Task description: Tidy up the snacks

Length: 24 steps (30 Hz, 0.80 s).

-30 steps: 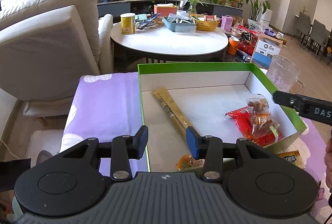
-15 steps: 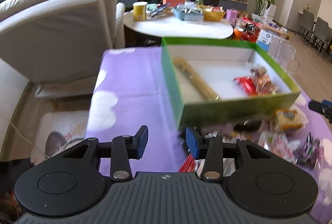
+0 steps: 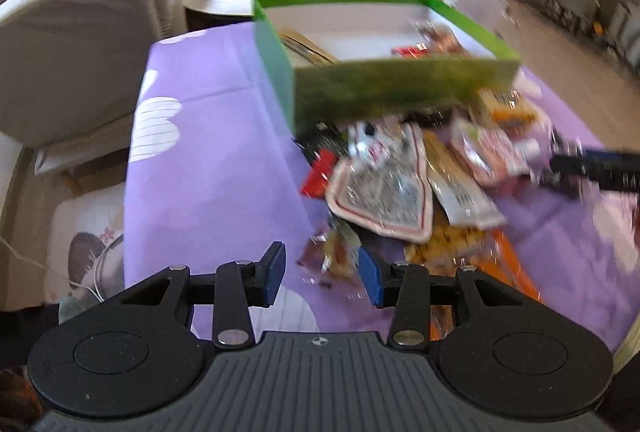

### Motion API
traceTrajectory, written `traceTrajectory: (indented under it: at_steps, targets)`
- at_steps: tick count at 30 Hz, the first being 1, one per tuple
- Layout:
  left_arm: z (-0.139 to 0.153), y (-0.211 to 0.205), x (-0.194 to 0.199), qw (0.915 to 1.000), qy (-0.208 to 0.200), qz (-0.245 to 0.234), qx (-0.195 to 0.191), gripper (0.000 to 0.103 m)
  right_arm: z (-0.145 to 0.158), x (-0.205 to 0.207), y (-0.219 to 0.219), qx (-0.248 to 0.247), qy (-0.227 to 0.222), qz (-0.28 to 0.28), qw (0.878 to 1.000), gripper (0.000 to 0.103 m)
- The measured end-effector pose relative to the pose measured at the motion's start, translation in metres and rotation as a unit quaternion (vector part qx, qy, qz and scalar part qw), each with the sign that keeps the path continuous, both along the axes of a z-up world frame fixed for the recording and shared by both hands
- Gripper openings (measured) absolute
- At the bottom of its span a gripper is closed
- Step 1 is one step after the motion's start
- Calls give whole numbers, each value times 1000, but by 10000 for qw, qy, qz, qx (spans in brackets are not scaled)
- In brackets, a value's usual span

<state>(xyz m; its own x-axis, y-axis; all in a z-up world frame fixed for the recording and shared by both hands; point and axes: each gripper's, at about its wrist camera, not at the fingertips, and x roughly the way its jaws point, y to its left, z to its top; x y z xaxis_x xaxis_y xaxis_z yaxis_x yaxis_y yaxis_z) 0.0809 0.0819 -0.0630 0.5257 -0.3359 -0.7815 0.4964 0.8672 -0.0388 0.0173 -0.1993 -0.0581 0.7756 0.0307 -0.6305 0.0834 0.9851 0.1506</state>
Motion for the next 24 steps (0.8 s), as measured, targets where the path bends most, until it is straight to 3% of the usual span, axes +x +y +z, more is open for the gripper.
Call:
traceTrajectory:
  at_steps: [4,7,15,24]
  targets:
    - [-7,-5,1,9999,-37,-92,96,39,-5,-6,6,-43,70,-41,10000,92]
    - [-9,-7,6,9999,-27,-131,61,50,-7,-9,8,-38,86,-80,9999,92]
    - [-20,-25,12,9987,-68,-433,268,52,-13,-10,10,60,251,-216,9994,92]
    - [-20,-13,14,9998,-72,-125,-112,40,-17,-6,21,-244,281,-241,9990,95]
